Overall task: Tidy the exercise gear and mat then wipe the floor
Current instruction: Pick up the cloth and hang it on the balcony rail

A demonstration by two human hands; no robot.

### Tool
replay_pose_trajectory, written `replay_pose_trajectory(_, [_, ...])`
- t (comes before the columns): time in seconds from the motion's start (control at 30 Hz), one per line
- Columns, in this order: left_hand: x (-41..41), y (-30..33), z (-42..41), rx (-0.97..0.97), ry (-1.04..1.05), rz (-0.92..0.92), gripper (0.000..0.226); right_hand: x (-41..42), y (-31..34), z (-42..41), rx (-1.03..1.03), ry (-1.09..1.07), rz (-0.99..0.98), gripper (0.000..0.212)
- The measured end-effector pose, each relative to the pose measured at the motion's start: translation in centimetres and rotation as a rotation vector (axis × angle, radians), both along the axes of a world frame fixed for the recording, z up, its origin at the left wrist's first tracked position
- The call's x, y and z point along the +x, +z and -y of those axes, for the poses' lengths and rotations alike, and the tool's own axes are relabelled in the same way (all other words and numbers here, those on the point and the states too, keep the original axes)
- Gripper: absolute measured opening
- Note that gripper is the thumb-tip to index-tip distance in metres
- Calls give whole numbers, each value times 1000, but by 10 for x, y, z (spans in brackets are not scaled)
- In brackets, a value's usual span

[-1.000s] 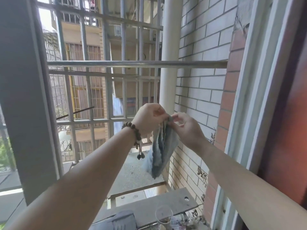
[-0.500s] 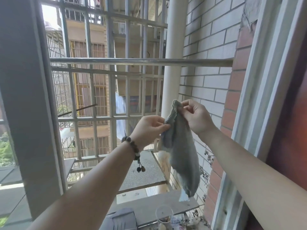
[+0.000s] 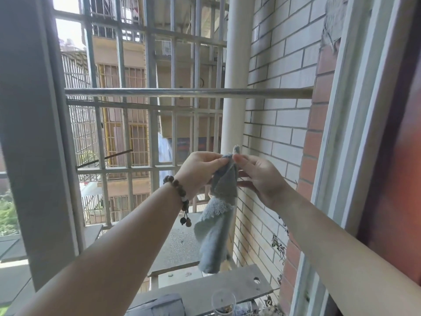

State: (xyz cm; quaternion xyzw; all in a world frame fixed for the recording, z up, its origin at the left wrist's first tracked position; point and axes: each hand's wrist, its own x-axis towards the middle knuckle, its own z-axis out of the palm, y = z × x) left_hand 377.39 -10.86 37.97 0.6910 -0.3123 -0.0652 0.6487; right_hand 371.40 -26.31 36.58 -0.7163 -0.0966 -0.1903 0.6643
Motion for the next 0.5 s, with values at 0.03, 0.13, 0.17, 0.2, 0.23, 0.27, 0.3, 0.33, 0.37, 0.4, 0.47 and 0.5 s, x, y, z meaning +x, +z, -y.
replay_pose_trajectory(0.03, [-1, 0, 0, 0, -8, 0, 19, 1, 0, -1, -29, -11, 13, 42])
replay_pose_trajectory(0.13, [-1, 1, -1, 7, -30, -21, 19, 5, 0, -3, -124, -99, 45, 27])
replay_pose_trajectory(0.17, [0, 1, -1, 14, -39, -23, 21, 5, 0, -2, -155, -131, 51, 26])
replay_pose_trajectory(0.2, [0, 0, -2, 22, -41, -20, 21, 5, -1, -1, -174, -153, 53, 27])
replay_pose_trajectory(0.23, [1, 0, -3, 29, -34, -9, 18, 4, 0, -1, -194, -175, 55, 29])
replay_pose_trajectory(0.27, [2, 0, -4, 38, -17, 6, 15, 2, 0, 1, -206, -197, 55, 30])
replay_pose_trajectory(0.3, [3, 1, -5, 51, 12, 26, 14, 0, 2, 3, -225, -229, 56, 30])
replay_pose_trajectory(0.33, [6, 2, -7, 73, 53, 53, 14, -1, 4, 6, -253, -268, 58, 27])
replay_pose_trajectory(0.37, [8, 4, -9, 106, 109, 97, 14, -3, 6, 10, -298, -316, 58, 24])
replay_pose_trajectory(0.4, [13, 8, -12, 143, 172, 158, 15, -4, 12, 14, -349, -364, 59, 20])
replay_pose_trajectory(0.47, [22, 15, -18, 202, 286, 285, 18, -5, 22, 24, -463, -458, 70, 13])
replay_pose_trajectory(0.5, [26, 20, -21, 214, 322, 331, 19, -5, 30, 28, -524, -502, 85, 11])
